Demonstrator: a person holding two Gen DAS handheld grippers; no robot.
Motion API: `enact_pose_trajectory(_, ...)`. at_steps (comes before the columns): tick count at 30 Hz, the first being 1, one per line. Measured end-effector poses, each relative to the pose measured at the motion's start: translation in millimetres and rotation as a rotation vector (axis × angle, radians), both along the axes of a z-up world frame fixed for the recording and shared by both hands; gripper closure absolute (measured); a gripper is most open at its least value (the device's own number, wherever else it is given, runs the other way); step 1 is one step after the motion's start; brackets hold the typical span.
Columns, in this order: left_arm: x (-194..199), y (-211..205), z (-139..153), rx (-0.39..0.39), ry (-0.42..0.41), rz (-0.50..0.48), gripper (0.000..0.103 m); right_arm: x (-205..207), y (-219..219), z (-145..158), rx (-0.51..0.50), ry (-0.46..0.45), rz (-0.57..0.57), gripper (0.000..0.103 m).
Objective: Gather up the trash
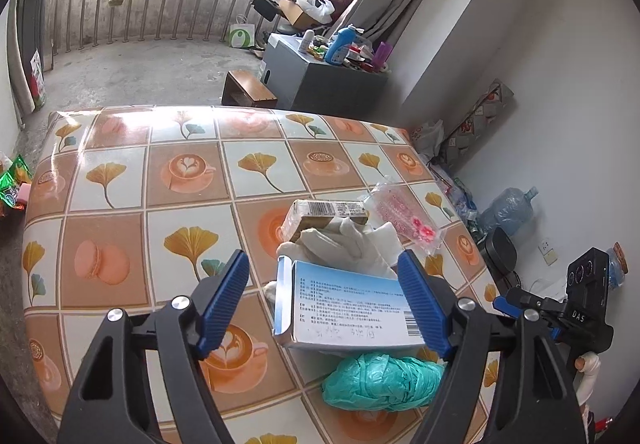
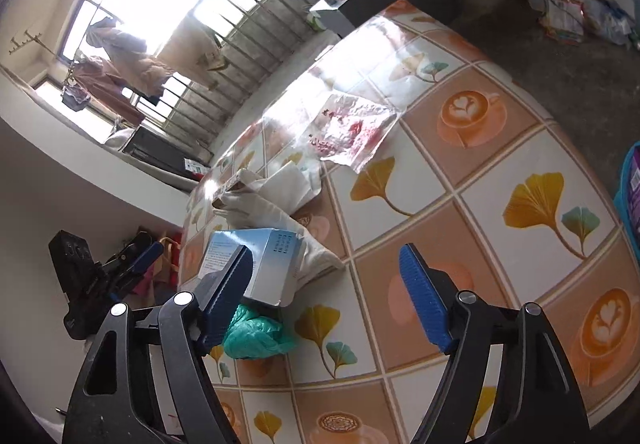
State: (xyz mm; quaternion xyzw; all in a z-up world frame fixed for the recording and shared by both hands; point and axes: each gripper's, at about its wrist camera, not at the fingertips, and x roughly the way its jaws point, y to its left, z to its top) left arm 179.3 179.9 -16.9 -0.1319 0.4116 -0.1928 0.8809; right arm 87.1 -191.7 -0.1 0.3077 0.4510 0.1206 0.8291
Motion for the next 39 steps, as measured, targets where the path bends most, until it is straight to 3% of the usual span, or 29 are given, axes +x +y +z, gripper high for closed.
enact_pose_trajectory(7, 60.7, -15.4, -15.2, -0.024, 0.003, -0.019, 0.043, 69.0, -4.9, 4.1, -0.076, -0.034, -0.007, 0.043)
enact_pose_trajectory(13, 121.8, -26.1, -44.4, -0.031, 0.092, 0.009, 0.057, 139.1, -3.3, -34.7, -0.234, 0.038, -0.047, 0.055)
enact_pose_trajectory(15, 134.1, -30.0, -57.9, -0.04, 0.141, -0.003, 0.063, 143.8, 3.2, -35.6, -0.283, 0.003, -0.029, 0.057)
enact_pose_trajectory(16, 137.8, -32.8, -64.4, -0.047, 0.169, -0.019, 0.069, 143.6, 7.8, -33.8, -0.308, 0.002, -0.016, 0.057)
enact_pose_trajectory(18, 138.1, -40.6, -74.1, -0.045, 0.2, -0.058, 0.077, 138.7, 16.8, -35.9, -0.278, 0.014, 0.054, 0.08)
enact_pose_trajectory(21, 127.3, -46.8, -75.0, -0.048, 0.168, -0.103, 0.079, 119.2, 32.8, -33.2, -0.342, 0.002, 0.119, 0.087)
enact_pose_trajectory(24, 119.1, -50.5, -75.5, -0.077, 0.178, -0.155, 0.083, 99.2, 39.0, -32.3, -0.314, 0.012, 0.171, 0.092)
enact_pose_trajectory(31, 89.3, -74.7, -74.5, -0.06, 0.174, -0.322, 0.086, 55.0, 39.5, -29.5, -0.292, 0.049, 0.206, 0.097)
enact_pose_trajectory(39, 53.4, -106.0, -72.4, -0.061, 0.192, -0.497, 0.087, -0.5, 9.2, -29.4, -0.226, 0.111, 0.123, 0.097)
